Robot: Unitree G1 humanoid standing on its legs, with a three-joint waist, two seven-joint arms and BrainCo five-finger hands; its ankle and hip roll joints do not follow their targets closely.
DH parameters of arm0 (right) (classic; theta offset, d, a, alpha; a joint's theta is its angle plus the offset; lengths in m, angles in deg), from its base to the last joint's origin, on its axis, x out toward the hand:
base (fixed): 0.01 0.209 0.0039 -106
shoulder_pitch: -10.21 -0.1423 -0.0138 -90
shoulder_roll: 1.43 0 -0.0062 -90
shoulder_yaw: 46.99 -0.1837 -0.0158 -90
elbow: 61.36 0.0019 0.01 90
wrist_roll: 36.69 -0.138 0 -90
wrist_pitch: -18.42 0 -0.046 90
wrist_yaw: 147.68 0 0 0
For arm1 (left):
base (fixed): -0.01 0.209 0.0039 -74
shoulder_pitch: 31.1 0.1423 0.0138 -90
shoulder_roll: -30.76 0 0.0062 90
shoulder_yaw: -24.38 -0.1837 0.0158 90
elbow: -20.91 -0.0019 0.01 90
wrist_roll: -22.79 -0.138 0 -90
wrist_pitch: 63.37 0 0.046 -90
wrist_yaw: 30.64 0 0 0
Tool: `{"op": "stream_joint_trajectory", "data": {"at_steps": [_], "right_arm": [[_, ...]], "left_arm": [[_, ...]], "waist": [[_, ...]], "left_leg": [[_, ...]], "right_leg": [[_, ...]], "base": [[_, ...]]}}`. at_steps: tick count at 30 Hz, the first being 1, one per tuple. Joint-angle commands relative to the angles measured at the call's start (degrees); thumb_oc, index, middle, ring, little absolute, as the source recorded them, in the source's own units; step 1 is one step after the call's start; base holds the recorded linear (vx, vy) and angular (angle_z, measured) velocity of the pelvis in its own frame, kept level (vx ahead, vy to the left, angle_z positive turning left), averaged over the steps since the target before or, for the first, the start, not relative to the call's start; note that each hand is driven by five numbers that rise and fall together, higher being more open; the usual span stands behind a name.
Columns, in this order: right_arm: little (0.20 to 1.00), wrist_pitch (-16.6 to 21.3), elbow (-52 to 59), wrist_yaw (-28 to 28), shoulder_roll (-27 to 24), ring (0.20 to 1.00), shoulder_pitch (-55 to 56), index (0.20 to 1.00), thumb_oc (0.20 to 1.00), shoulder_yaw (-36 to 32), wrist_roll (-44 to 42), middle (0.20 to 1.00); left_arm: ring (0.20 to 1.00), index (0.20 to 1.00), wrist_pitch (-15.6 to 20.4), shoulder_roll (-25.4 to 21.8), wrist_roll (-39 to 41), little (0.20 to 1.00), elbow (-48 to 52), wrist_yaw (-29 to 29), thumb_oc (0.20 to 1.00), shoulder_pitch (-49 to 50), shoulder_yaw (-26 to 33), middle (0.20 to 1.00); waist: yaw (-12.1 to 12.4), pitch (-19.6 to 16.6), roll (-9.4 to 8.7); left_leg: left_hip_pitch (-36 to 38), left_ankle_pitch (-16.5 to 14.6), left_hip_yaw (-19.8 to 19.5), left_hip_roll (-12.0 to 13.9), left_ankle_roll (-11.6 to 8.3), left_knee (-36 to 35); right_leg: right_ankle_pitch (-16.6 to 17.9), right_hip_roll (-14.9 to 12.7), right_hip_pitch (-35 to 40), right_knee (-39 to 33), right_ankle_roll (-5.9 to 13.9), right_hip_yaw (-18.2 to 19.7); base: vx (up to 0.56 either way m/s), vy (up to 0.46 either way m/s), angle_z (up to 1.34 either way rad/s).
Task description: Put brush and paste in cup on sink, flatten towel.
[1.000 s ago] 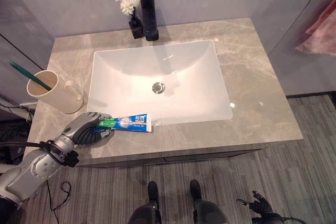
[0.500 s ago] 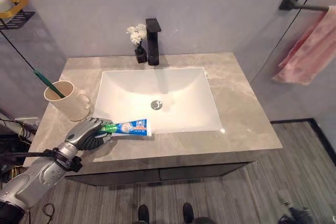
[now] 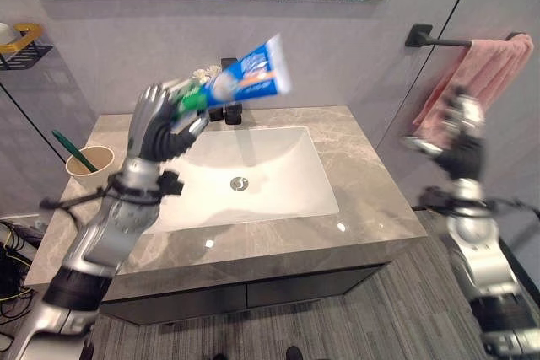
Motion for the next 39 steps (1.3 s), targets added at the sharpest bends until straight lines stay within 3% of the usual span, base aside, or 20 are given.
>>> {"op": "stream_joint_trajectory", "data": {"at_steps": [1, 5, 7, 8, 10, 22, 23, 24, 33, 34, 36, 37, 39], "right_arm": [[1.0, -0.77, 0.59, 8.18, 0.7, 1.0, -14.87, 1.0, 1.0, 8.79, -11.36, 1.0], [1.0, -2.18, -3.16, 9.3, 8.94, 1.0, -26.04, 1.0, 1.0, 19.03, -18.11, 1.0], [1.0, -1.94, -3.73, 9.09, 10.65, 1.0, -27.94, 1.0, 1.0, 19.91, -19.57, 1.0], [1.0, -1.27, -5.37, 8.74, 14.48, 1.0, -30.21, 1.0, 1.0, 20.33, -21.77, 1.0], [1.0, -0.85, -6.37, 9.12, 17.48, 1.0, -31.81, 1.0, 1.0, 20.64, -23.25, 1.0], [1.0, 2.15, -5.91, 6.62, 27.34, 1.0, -32.99, 1.0, 1.0, 18.31, -25.36, 1.0], [0.294, 2.04, -6.01, 6.74, 27.9, 0.294, -32.88, 0.294, 0.294, 18.57, -26.25, 0.294], [0.2, 2.03, -6.34, 6.93, 28.54, 0.2, -32.68, 0.2, 0.2, 18.85, -27.33, 0.2], [0.2, 3.3, -5.89, 5.05, 29.99, 0.2, -31.55, 0.2, 0.2, 17.23, -28.65, 0.2], [0.2, 3.3, -5.87, 5.03, 29.99, 0.2, -31.53, 0.2, 0.2, 17.23, -28.63, 0.2], [0.2, 4.17, -5.5, 3.5, 30.08, 0.2, -31.35, 0.2, 0.2, 16.03, -27.19, 0.2], [0.2, 5.23, -5.79, 0.64, 30.43, 0.2, -31.33, 0.2, 0.2, 14.06, -24.15, 0.2], [0.2, 5.97, -6.24, -2.48, 30.01, 0.2, -31.89, 0.2, 0.2, 11.83, -19.88, 0.2]], "left_arm": [[0.2, 0.2, 0.97, -2.02, 4.08, 0.2, -1.34, 1.62, 0.2, -7.87, -2.7, 0.2], [0.2, 0.2, 0.87, -2.9, 7.31, 0.2, 0.04, 0.8, 0.2, -6.37, -3.54, 0.2], [0.2, 0.2, 1.03, -2.89, 8.0, 0.2, 0.81, 0.64, 0.2, -5.71, -3.61, 0.2], [0.2, 0.2, 1.15, -2.82, 8.64, 0.2, 1.76, 0.54, 0.2, -4.66, -3.61, 0.2], [0.2, 0.2, 1.2, -2.49, 9.67, 0.2, 2.06, 0.41, 0.2, -3.36, -3.46, 0.2], [0.2, 0.2, 0.99, 0.41, 10.85, 0.2, 1.09, -1.21, 0.2, 0.03, -7.59, 0.2], [0.2, 0.2, 0.91, 0.68, 10.91, 0.2, 0.91, -1.28, 0.2, 0.04, -8.03, 0.2], [0.2, 0.2, 0.83, 0.92, 11.08, 0.2, 0.71, -1.22, 0.2, -0.02, -8.3, 0.2], [0.2, 0.2, 0.07, 1.73, 11.11, 0.2, 0.79, -0.07, 0.2, -0.33, -8.98, 0.2], [0.266, 0.266, 0.07, 1.73, 11.1, 0.266, 0.8, -0.06, 0.266, -0.33, -8.99, 0.266], [0.476, 0.476, 0.14, 2.23, 11.24, 0.476, 0.61, 0.5, 0.476, -0.02, -8.85, 0.476], [1.0, 1.0, -0.09, 3.23, 11.83, 1.0, 0.11, 1.33, 1.0, 0.13, -8.83, 1.0], [1.0, 1.0, -0.04, 3.47, 11.75, 1.0, 0.13, 1.52, 1.0, 0.25, -8.99, 1.0]], "waist": [[3.02, -1.76, -0.82], [5.03, -1.33, -1.02], [5.5, -1.18, -1.11], [6.3, -0.8, -1.2], [6.95, -0.38, -1.47], [10.29, 0.89, -3.04], [10.47, 0.91, -3.19], [10.7, 1.02, -3.3], [11.34, 1.44, -3.74], [11.31, 1.42, -3.74], [11.46, 1.46, -3.7], [11.75, 1.46, -3.67], [12.23, 1.67, -3.54]], "left_leg": [[3.92, -5.11, 0.25, 0.96, -0.02, 0.55], [3.72, -4.75, -0.44, 0.61, 0.03, 0.55], [3.55, -4.67, -0.68, 0.48, 0.04, 0.55], [3.23, -4.54, -1.27, 0.26, 0.09, 0.55], [2.76, -4.36, -1.97, -0.08, 0.16, 0.55], [0.16, -3.54, -5.97, -1.19, 0.52, 0.55], [0.09, -3.51, -6.16, -1.24, 0.54, 0.55], [0.01, -3.48, -6.36, -1.34, 0.57, 0.55], [-0.82, -3.27, -7.56, -1.59, 0.67, 0.55], [-0.84, -3.26, -7.6, -1.6, 0.66, 0.55], [-1.13, -3.11, -8.07, -1.67, 0.58, 0.55], [-1.73, -2.87, -9.07, -1.9, 0.51, 0.55], [-2.61, -2.51, -10.36, -2.22, 0.48, 0.55]], "right_leg": [[-0.58, -3.46, -0.87, 2.79, 4.98, -1.28], [-0.44, -3.9, -0.34, 2.59, 4.81, -2.12], [-0.43, -4.03, -0.25, 2.5, 4.79, -2.46], [-0.46, -4.34, -0.04, 2.42, 4.77, -3.2], [-0.52, -4.63, 0.06, 2.4, 4.74, -3.83], [-1.06, -5.83, 0.6, 3.11, 4.82, -8.38], [-1.11, -5.86, 0.61, 3.16, 4.8, -8.49], [-1.17, -5.88, 0.57, 3.26, 4.8, -8.65], [-1.42, -6.24, 0.46, 3.92, 4.86, -9.73], [-1.44, -6.25, 0.45, 3.93, 4.86, -9.77], [-1.48, -6.36, 0.55, 3.92, 4.85, -10.3], [-1.5, -6.54, 0.68, 4.07, 4.86, -11.36], [-1.62, -6.64, 0.71, 4.24, 4.85, -12.59]], "base": [[0.0, 0.0, 0.0], [0.01, 0.015, -0.05], [0.01, 0.022, 0.14], [0.01, 0.037, 0.24], [0.01, 0.029, 0.21], [0.01, 0.016, 0.24], [0.02, 0.017, 0.14], [0.01, 0.011, 0.1], [0.0, 0.007, 0.08], [0.01, 0.013, 0.03], [0.01, 0.014, 0.07], [0.0, 0.008, 0.22], [0.0, 0.013, 0.31]]}}
